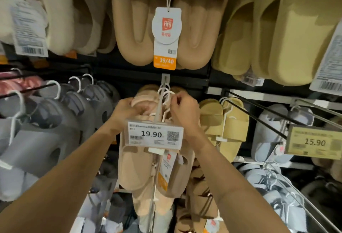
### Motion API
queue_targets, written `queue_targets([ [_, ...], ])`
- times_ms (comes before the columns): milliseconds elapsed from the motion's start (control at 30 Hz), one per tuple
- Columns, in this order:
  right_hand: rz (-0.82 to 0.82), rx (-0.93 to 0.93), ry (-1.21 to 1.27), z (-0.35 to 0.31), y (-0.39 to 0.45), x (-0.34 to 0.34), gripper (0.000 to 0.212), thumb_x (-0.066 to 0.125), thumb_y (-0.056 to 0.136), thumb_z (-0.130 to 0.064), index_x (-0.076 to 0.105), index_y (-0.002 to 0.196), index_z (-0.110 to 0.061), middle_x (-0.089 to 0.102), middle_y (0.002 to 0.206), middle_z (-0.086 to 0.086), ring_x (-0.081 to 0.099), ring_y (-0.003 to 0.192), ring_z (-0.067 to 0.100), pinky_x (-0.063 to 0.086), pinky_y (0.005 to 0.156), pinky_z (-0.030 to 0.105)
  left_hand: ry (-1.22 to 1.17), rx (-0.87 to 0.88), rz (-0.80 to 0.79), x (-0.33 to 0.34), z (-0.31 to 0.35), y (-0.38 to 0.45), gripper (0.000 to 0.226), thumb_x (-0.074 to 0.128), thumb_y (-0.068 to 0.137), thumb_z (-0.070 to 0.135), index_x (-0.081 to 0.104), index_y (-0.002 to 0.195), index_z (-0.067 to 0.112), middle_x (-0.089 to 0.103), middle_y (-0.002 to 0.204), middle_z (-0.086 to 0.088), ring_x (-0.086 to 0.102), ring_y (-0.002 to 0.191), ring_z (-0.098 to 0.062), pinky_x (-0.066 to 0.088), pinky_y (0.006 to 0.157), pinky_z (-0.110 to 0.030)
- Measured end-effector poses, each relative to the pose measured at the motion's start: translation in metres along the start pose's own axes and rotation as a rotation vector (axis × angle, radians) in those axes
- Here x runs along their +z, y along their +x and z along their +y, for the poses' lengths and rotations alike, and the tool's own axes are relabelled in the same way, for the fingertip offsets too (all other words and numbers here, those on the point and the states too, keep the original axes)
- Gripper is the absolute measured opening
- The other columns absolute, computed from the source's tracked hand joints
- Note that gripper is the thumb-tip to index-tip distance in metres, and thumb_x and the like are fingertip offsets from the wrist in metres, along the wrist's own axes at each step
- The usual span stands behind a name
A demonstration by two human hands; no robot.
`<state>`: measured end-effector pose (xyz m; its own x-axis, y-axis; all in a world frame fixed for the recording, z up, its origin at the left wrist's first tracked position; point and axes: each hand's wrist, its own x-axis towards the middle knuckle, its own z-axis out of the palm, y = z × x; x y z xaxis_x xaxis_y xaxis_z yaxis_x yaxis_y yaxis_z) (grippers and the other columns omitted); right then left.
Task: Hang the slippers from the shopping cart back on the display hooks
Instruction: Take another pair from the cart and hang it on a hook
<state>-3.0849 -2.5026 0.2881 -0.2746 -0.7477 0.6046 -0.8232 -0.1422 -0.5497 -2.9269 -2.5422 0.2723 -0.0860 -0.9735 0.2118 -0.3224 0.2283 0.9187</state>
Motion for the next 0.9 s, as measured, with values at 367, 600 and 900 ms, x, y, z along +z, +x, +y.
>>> queue_targets([
  [367,-0.056,0.084,0.189,0.013,0.013,0.044,0.022,0.046,0.094,-0.015,0.061,0.085,-0.001,0.063,0.086,0.014,0.051,0.076,0.021,0.024,0.06,0.022,0.059,-0.102,0.025,0.003,-0.024,0.02,0.021,0.061,0.087,0.022,0.063,0.099,0.005,0.068,0.095,-0.013,0.063,0.091,-0.029,0.048,0.08,-0.039],
  [600,-0.045,-0.008,0.051,0.017,0.004,0.035,0.02,0.055,0.091,-0.021,0.061,0.088,-0.003,0.065,0.087,0.014,0.057,0.086,0.027,0.036,0.071,0.029,0.318,-0.012,0.108,0.011,-0.02,0.018,0.032,0.057,0.088,0.027,0.056,0.109,0.002,0.063,0.103,-0.019,0.057,0.099,-0.036,0.04,0.075,-0.034],
  [900,-0.023,-0.121,-0.107,0.02,-0.066,-0.031,0.023,0.063,0.083,-0.015,0.059,0.1,0.0,0.061,0.102,0.021,0.054,0.096,0.037,0.046,0.078,0.043,0.528,0.087,-0.001,0.033,-0.027,-0.079,0.05,0.044,0.088,0.042,0.058,0.119,0.004,0.06,0.116,-0.018,0.054,0.11,-0.036,0.041,0.087,-0.027],
])
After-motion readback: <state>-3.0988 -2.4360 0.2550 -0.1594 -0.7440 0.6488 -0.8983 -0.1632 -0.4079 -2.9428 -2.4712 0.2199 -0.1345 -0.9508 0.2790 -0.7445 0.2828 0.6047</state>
